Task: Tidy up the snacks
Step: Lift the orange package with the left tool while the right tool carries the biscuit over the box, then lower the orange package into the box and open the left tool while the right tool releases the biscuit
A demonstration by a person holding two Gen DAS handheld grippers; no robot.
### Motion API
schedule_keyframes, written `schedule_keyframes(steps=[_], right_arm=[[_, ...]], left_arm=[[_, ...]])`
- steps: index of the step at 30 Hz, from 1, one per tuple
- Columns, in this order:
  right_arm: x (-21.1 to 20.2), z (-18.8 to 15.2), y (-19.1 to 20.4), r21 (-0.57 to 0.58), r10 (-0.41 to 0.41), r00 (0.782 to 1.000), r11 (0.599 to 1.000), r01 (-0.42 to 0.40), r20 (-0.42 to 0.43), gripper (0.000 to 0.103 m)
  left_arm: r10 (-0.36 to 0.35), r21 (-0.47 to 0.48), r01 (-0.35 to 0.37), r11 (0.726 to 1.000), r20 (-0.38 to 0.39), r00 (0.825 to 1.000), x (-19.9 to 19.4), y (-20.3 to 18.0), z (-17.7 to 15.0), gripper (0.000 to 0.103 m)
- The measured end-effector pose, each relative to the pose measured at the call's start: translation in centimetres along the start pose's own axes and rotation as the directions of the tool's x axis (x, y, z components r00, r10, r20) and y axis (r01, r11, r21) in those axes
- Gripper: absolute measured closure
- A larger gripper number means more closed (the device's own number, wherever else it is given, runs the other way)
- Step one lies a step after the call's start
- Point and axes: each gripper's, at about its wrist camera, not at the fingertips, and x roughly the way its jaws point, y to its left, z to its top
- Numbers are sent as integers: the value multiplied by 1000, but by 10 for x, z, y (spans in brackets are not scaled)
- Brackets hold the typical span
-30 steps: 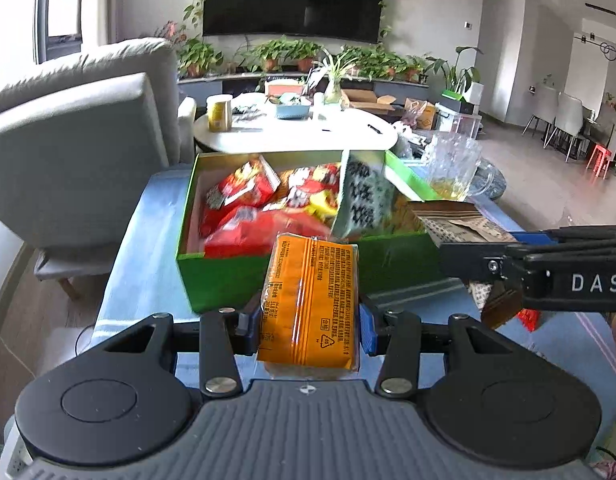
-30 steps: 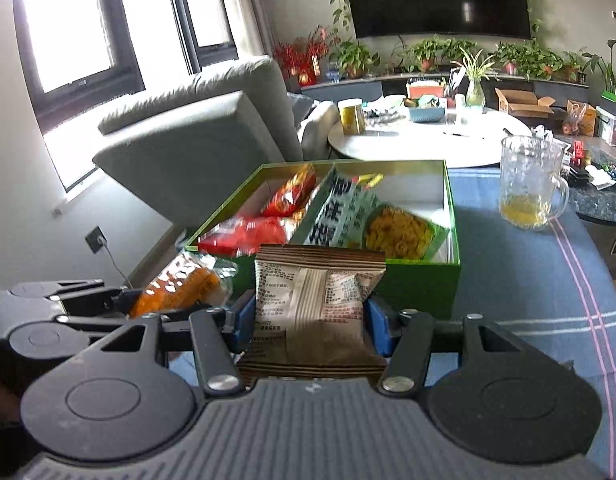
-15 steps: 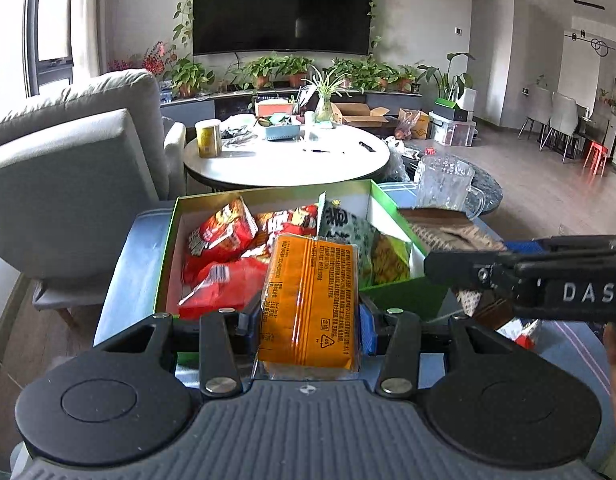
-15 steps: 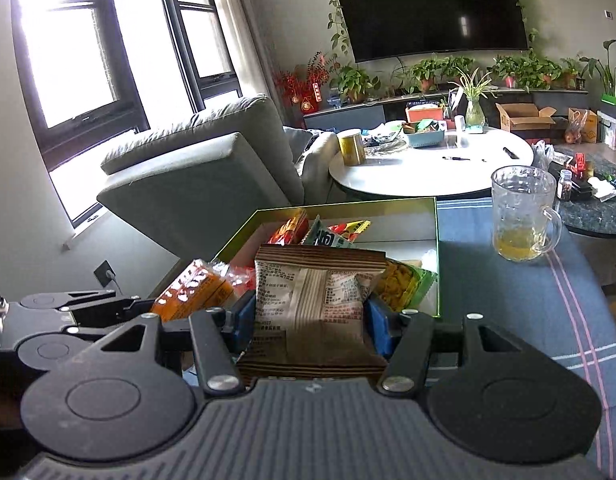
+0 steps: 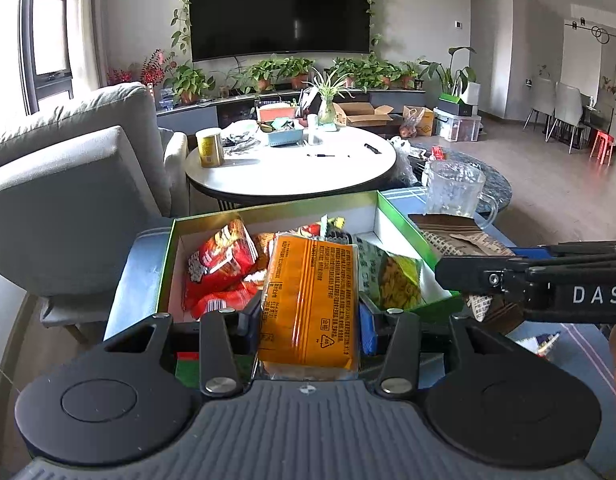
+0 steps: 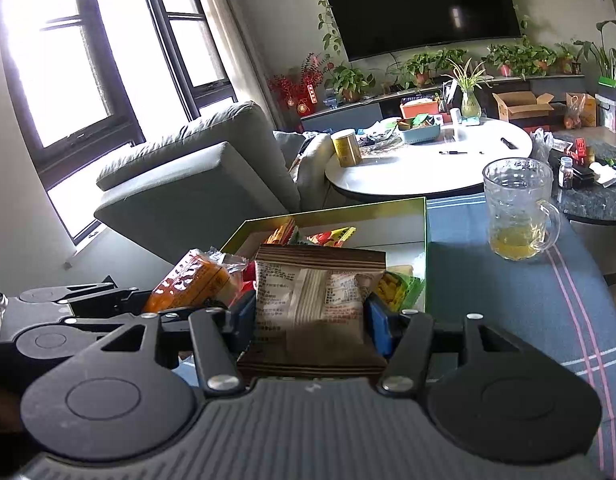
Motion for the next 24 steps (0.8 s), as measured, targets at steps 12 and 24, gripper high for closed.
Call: schedule_keyframes(steps=[12, 24], right_arm=[[21, 29, -16, 33, 11, 1000, 999, -11, 28, 37], [67, 54, -49, 102, 37, 998, 994, -31, -51, 37]], left_arm=[[35, 28, -36, 999, 16, 999, 27, 4, 36, 61], [12, -12, -12, 1000, -6, 1000, 84, 17, 66, 61]])
